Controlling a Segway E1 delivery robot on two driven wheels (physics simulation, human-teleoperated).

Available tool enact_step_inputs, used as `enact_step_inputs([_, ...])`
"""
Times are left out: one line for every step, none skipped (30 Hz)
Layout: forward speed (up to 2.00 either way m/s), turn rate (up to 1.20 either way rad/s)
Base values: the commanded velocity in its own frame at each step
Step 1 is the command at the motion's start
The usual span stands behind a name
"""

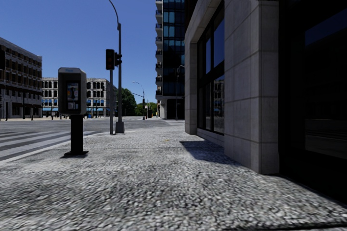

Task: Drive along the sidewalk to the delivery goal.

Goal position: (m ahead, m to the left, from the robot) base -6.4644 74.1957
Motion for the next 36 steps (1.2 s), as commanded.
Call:
enact_step_inputs([1.97,0.00])
enact_step_inputs([1.97,0.00])
enact_step_inputs([1.97,0.00])
enact_step_inputs([1.99,0.00])
enact_step_inputs([2.00,0.00])
enact_step_inputs([2.00,0.00])
enact_step_inputs([2.00,0.00])
enact_step_inputs([2.00,0.07])
enact_step_inputs([2.00,0.16])
enact_step_inputs([2.00,0.24])
enact_step_inputs([2.00,0.38])
enact_step_inputs([2.00,0.38])
enact_step_inputs([2.00,0.44])
enact_step_inputs([2.00,0.46])
enact_step_inputs([2.00,0.46])
enact_step_inputs([2.00,0.46])
enact_step_inputs([2.00,0.47])
enact_step_inputs([2.00,0.47])
enact_step_inputs([2.00,0.47])
enact_step_inputs([2.00,0.47])
enact_step_inputs([2.00,0.47])
enact_step_inputs([2.00,0.47])
enact_step_inputs([2.00,0.47])
enact_step_inputs([2.00,0.47])
enact_step_inputs([2.00,0.47])
enact_step_inputs([2.00,0.47])
enact_step_inputs([2.00,0.47])
enact_step_inputs([2.00,0.47])
enact_step_inputs([2.00,0.47])
enact_step_inputs([2.00,0.47])
enact_step_inputs([2.00,0.47])
enact_step_inputs([2.00,0.47])
enact_step_inputs([2.00,0.47])
enact_step_inputs([2.00,0.47])
enact_step_inputs([2.00,0.47])
enact_step_inputs([2.00,0.47])
